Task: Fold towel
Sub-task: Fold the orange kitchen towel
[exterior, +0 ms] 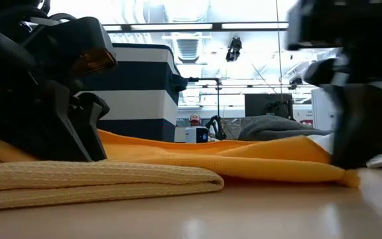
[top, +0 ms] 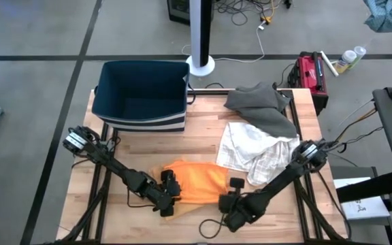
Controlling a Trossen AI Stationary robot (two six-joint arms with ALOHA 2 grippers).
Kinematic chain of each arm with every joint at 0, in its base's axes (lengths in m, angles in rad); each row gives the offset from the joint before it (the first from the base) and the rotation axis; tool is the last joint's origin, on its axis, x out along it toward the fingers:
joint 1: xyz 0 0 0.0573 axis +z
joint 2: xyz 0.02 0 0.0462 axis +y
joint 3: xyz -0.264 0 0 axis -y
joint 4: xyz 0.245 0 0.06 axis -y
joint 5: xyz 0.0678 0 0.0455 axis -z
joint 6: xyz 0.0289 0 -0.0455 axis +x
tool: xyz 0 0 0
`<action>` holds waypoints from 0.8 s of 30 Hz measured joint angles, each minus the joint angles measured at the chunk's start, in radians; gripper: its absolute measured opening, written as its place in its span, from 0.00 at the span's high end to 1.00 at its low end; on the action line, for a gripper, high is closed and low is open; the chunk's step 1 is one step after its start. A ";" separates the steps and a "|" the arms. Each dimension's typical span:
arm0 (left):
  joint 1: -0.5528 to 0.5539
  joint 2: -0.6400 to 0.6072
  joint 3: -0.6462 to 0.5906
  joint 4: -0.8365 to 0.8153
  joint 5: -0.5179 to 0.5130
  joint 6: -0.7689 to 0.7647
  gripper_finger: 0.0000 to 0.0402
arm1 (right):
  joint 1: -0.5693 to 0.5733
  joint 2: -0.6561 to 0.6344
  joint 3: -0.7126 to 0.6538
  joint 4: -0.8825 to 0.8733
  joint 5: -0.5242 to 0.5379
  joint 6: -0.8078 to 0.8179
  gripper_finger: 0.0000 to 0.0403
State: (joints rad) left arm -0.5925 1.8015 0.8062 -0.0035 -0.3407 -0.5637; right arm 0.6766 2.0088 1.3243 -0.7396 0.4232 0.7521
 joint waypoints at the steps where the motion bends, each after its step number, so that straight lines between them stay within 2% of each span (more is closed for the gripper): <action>1: 0.000 0.000 0.000 0.000 0.000 0.000 0.59 | 0.007 -0.007 0.000 -0.023 -0.024 0.000 0.97; 4: 0.000 0.000 -0.001 -0.003 0.001 0.001 0.58 | 0.027 -0.038 0.003 -0.106 -0.089 -0.001 0.96; 8: -0.001 0.000 -0.001 -0.004 -0.003 0.001 0.58 | 0.039 -0.068 0.014 -0.130 -0.091 0.005 0.96; 13: -0.002 0.000 -0.002 -0.004 -0.006 0.001 0.59 | 0.039 -0.088 0.014 0.125 0.005 -0.111 0.96; 16: -0.002 0.000 -0.002 -0.004 -0.007 0.001 0.60 | 0.028 -0.055 -0.005 0.214 0.016 -0.155 0.96; 20: -0.004 0.000 -0.002 -0.004 -0.009 0.001 0.58 | 0.011 0.007 -0.021 0.140 -0.010 -0.102 0.98; 24: -0.007 0.000 -0.002 -0.004 -0.010 -0.001 0.57 | 0.019 0.005 -0.015 0.007 -0.044 -0.012 1.00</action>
State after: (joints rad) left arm -0.5995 1.8019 0.8043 -0.0071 -0.3504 -0.5652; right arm 0.6960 2.0141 1.3092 -0.7331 0.3792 0.7401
